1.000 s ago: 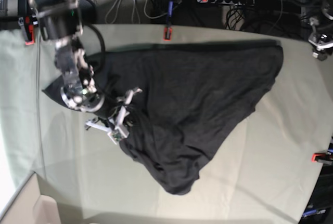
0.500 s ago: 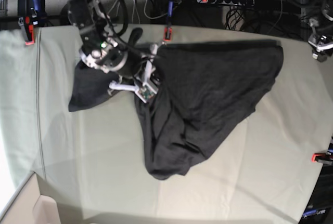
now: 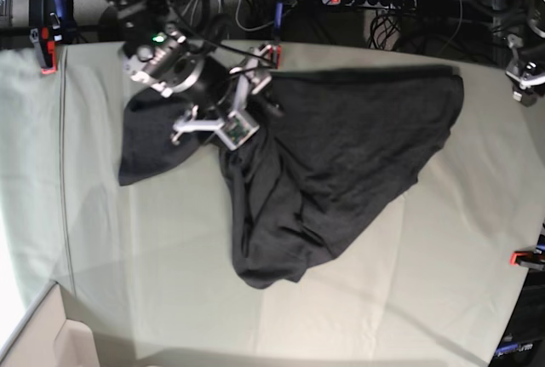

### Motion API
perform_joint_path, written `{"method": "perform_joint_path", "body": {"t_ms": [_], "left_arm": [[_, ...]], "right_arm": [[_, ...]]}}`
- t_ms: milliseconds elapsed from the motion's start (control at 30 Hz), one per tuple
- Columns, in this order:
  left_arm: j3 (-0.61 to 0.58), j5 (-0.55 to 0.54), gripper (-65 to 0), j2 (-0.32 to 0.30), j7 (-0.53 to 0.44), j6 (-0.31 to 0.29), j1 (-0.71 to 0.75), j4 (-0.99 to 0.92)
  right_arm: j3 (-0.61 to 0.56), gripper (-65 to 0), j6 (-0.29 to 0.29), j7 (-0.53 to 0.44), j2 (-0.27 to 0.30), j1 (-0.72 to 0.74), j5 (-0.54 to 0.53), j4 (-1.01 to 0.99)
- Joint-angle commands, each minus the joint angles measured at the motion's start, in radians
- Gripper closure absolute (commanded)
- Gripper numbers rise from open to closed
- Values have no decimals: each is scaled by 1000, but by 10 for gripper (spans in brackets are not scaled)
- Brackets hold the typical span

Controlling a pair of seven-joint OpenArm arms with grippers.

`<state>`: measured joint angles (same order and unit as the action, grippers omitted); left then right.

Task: Layout the t-shirt on the table in an organized manner, then fold the t-shirt properly
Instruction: 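Regrasp the shirt fabric near the right gripper's side and lift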

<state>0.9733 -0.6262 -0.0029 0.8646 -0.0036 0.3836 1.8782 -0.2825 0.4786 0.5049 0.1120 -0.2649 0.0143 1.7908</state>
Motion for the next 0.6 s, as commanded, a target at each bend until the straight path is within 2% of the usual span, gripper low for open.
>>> {"method": "perform_joint_path", "body": {"t_ms": [0,200,367,567], "left_arm": [[5,-7,-294,-12,-14,-3,4,18],[-15,2,-294,-10,-14,-3,-13,18],[-32,-1,-294,-9,-14,-3,-13,18],[-32,2,-294,-12,-14,-3,-16,18]], "right_arm": [[21,-386,4,-16,4,13,-7,16],[136,-386,9,-15,4,106,-9,-79],[148,-387,10,-15,8,169,-9,-202],[139,-387,10,-16,7,164,-9,-222]]}}
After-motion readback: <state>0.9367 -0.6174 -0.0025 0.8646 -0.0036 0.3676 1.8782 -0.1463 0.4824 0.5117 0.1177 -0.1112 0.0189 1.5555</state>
